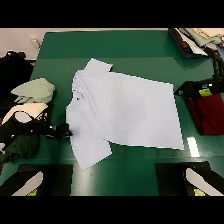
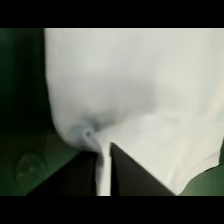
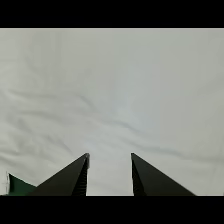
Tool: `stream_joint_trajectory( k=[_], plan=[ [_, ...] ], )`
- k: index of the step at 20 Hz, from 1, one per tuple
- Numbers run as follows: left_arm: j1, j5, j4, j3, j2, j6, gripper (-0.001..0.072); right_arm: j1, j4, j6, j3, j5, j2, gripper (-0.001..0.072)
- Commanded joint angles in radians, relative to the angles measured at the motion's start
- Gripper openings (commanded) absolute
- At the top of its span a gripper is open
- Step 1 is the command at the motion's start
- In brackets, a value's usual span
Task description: Fold the shirts.
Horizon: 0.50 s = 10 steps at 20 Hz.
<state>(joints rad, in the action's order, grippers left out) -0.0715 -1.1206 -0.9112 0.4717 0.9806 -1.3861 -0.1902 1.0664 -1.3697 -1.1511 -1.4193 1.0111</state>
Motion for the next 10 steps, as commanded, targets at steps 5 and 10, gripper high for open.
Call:
stream_joint_trajectory(
  k=[5, 10],
  plan=[
    [-0.001, -0.036, 0.036, 0.098, -0.002, 0.034, 0.0020, -0.255, 0.167, 0.014, 0.235, -0.123, -0.040, 0.0319],
    [-0.001, -0.025, 0.036, 0.154, -0.001, 0.045, 0.0021, -0.526, 0.252, 0.013, 0.605, -0.039, -0.041, 0.0439]
  ],
)
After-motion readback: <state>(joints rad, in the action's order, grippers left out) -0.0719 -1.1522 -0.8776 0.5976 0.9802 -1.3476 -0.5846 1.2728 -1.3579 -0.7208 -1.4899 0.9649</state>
